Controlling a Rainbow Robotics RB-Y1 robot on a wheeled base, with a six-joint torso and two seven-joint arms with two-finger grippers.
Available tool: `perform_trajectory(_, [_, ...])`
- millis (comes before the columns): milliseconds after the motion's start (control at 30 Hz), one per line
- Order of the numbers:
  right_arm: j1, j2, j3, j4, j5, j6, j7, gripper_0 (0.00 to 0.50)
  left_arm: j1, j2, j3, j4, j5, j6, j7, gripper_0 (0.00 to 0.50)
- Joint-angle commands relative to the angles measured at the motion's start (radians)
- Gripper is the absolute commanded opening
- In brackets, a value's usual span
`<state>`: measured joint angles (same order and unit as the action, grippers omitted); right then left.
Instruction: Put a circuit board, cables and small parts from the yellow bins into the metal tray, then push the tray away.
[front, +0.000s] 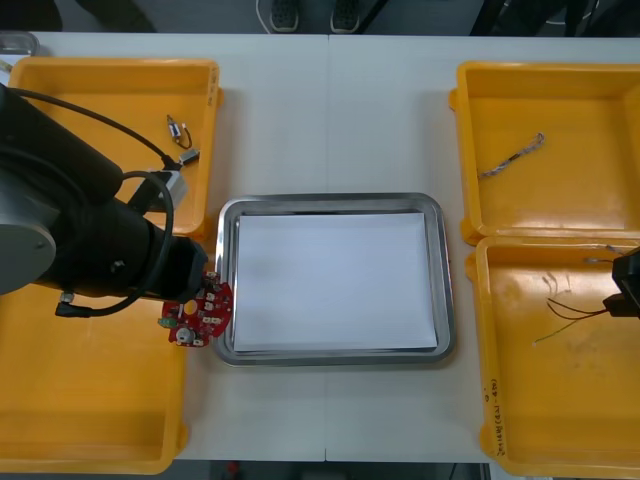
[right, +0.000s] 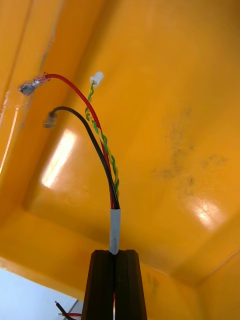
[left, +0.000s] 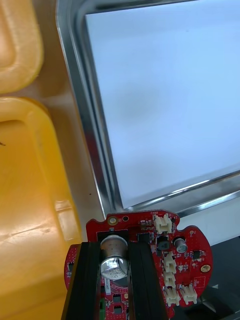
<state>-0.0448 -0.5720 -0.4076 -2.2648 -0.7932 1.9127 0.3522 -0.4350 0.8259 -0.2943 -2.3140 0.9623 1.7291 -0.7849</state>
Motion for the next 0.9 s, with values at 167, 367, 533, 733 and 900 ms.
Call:
perform_trajectory(167, [-0.020,-0.180,-0.094,-0.091,-0.161,0.007,0.215,0.000,-0.122,-0.022,-0.154,0.082,-0.034,-0.094,0.079,0.000])
perform_trajectory(367, [-0.015,-0.270,-0.123,-0.102,-0.308,0.007,0.326,0.000,-0.171,-0.051,-0.255,0.157,-0.073,-0.160,0.072,0.000])
perform_trajectory(533, [-0.006,-0.321,-0.132,-0.157,-0.380,0.007,0.435,0.000,-0.217,-0.080,-0.333,0.234,-0.094,-0.218,0.065,0.002])
perform_trajectory(733, [0.002,-0.344,-0.140,-0.210,-0.400,0.007,0.579,0.000,-0.257,-0.108,-0.407,0.317,-0.123,-0.284,0.056,0.001])
perform_trajectory(900, [0.003,-0.368,-0.146,-0.233,-0.423,0.007,0.668,0.000,-0.278,-0.119,-0.448,0.370,-0.129,-0.325,0.047,0.000])
